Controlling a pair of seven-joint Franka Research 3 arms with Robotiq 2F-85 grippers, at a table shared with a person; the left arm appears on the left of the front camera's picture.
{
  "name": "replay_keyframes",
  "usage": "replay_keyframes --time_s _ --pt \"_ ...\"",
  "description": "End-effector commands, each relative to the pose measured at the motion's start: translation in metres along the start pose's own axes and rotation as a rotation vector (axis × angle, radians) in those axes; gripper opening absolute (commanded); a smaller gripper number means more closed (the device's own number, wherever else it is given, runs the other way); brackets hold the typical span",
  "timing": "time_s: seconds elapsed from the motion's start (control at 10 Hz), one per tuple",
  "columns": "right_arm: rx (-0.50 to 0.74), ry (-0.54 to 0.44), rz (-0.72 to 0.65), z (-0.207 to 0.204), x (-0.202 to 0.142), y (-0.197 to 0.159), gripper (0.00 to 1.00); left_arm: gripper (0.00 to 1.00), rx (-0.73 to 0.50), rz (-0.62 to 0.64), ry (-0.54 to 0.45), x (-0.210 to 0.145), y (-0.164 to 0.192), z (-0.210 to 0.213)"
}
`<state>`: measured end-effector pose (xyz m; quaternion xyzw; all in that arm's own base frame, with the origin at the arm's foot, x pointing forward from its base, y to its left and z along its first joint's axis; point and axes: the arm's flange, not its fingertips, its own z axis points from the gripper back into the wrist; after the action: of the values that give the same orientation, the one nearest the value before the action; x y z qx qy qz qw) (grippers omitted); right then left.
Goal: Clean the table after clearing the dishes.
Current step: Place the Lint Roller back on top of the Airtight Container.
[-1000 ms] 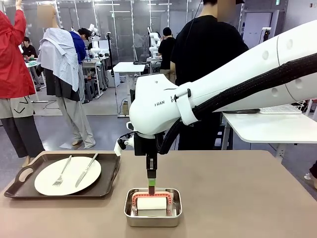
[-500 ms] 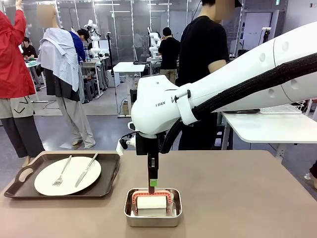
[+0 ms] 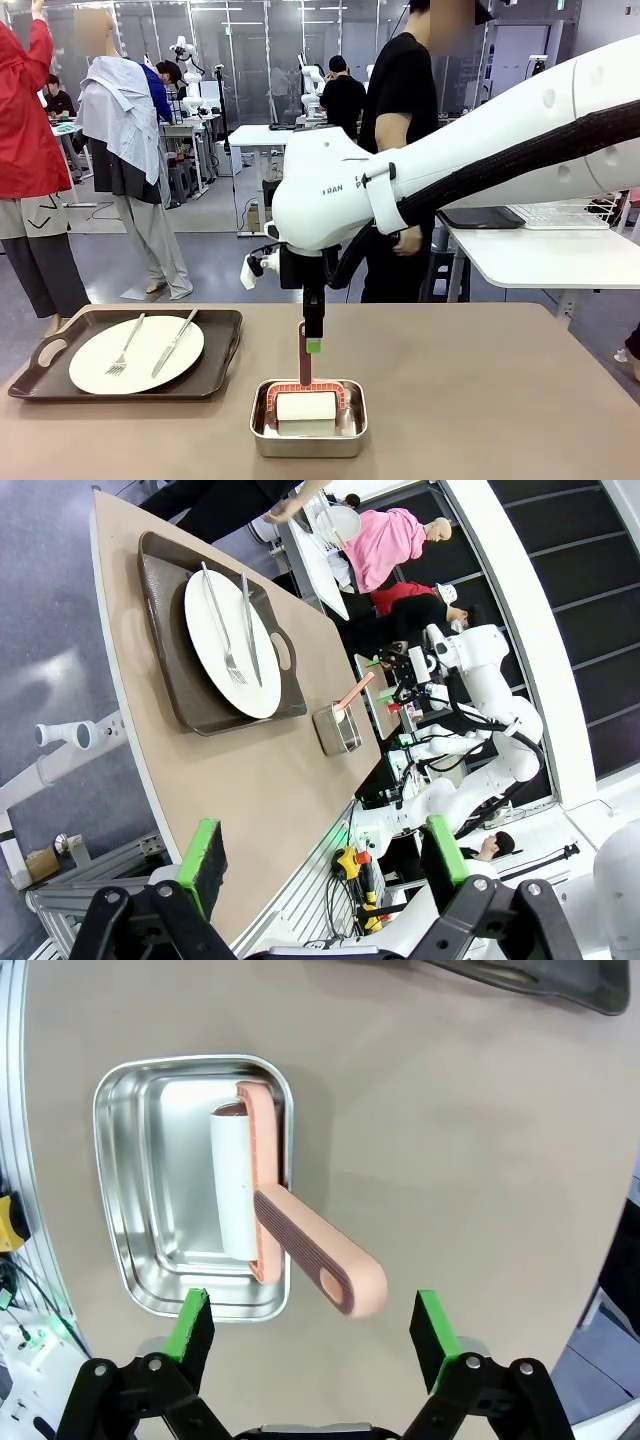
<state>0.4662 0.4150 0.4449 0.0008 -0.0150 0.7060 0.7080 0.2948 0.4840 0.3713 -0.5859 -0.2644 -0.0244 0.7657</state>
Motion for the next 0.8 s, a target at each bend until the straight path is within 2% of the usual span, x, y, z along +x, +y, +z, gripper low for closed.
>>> replay_keyframes --time_s 0.0,0.2,0.3,0.4,0.7 --pt "-0.05 0.001 -0.029 0.011 -0.008 0.008 1.0 1.0 0.019 -0.006 0.003 -0.004 -0.001 0.0" --pt "-0.052 0.005 -0.038 0.015 -0.011 0.008 1.0 1.0 0.019 -0.006 0.003 -0.004 -0.001 0.0" --pt "-0.006 0.063 -0.102 0.013 -0.013 0.003 1.0 1.0 0.019 -0.006 0.003 -0.004 -0.001 0.0" --pt "-0.034 -0.013 -0.012 0.021 -0.006 -0.001 1.0 1.0 0.019 -0.006 0.003 -0.004 -0.001 0.0" --pt "-0.034 -0.013 -0.012 0.021 -0.006 -0.001 1.0 1.0 0.019 -0.006 0.003 -0.004 -0.001 0.0"
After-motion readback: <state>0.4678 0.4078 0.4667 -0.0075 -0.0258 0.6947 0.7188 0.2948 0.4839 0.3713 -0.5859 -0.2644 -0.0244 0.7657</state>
